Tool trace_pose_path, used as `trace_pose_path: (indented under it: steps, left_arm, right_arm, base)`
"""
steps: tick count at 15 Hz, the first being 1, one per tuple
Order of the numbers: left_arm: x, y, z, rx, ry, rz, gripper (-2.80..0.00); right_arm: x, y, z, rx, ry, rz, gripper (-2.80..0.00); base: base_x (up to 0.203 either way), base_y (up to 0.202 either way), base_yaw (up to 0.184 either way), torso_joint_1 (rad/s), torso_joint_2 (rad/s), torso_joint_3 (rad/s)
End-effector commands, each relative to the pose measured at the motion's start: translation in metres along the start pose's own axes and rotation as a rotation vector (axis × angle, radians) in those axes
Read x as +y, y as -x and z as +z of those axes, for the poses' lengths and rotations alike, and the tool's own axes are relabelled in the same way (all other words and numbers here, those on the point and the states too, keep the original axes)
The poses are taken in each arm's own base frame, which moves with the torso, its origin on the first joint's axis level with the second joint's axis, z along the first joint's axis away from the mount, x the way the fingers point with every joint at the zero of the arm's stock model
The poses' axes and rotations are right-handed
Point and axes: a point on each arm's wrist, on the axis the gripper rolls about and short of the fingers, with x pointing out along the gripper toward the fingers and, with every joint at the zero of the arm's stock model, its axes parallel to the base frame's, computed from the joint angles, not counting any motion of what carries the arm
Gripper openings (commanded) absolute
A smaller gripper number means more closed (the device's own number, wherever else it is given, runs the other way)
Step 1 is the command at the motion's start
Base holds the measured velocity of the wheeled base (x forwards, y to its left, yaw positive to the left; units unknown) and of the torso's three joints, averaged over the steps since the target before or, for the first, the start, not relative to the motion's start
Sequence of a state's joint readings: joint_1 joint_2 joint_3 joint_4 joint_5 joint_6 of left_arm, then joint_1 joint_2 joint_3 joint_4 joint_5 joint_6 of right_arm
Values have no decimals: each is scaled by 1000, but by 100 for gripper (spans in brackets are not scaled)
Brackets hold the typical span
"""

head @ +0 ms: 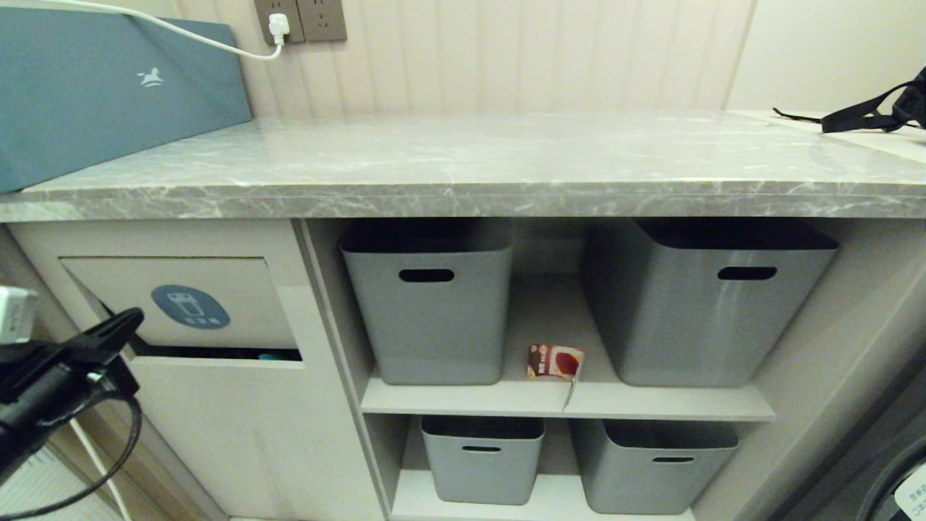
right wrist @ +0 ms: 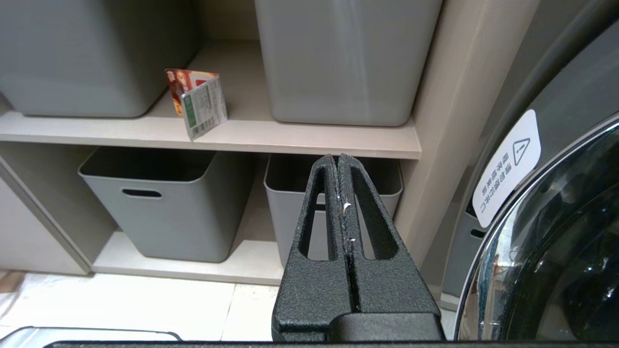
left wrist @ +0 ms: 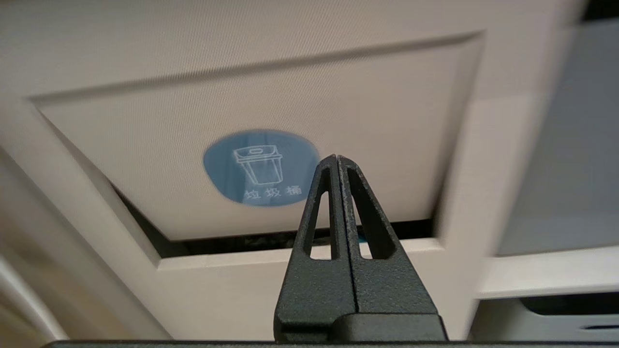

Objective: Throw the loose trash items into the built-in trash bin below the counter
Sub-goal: Pick up the garbage

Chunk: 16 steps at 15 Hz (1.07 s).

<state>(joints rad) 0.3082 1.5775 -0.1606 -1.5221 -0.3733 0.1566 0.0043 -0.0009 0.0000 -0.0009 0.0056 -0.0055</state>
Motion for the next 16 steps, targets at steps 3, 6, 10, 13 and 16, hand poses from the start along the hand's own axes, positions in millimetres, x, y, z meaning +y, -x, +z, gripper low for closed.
trace_pose_path:
  steps: [3,6,10,13,16]
  left_arm:
    - [-32,74,44,-199,-63,-49,-280]
    - [-43,98,45,-115,-47,-96,-280]
    - [-65,131,44,-44,21,-328,-280]
    - [-68,152,40,-66,29,-317,-280]
    - [-69,180,28,-98,19,-238,-280]
  right_arm:
    - [0,0,0,0,1,1,-280]
    - [0,0,0,0,1,1,-280]
    - [0,0,0,0,1,1,-280]
    - [0,0,0,0,1,1,-280]
    - [0,0,0,0,1,1,-280]
  base:
    - [0,0,0,0,0,0]
    - [0,0,0,0,0,0]
    - [0,0,0,0,0,0]
    - [0,0,0,0,0,0]
    - [0,0,0,0,0,0]
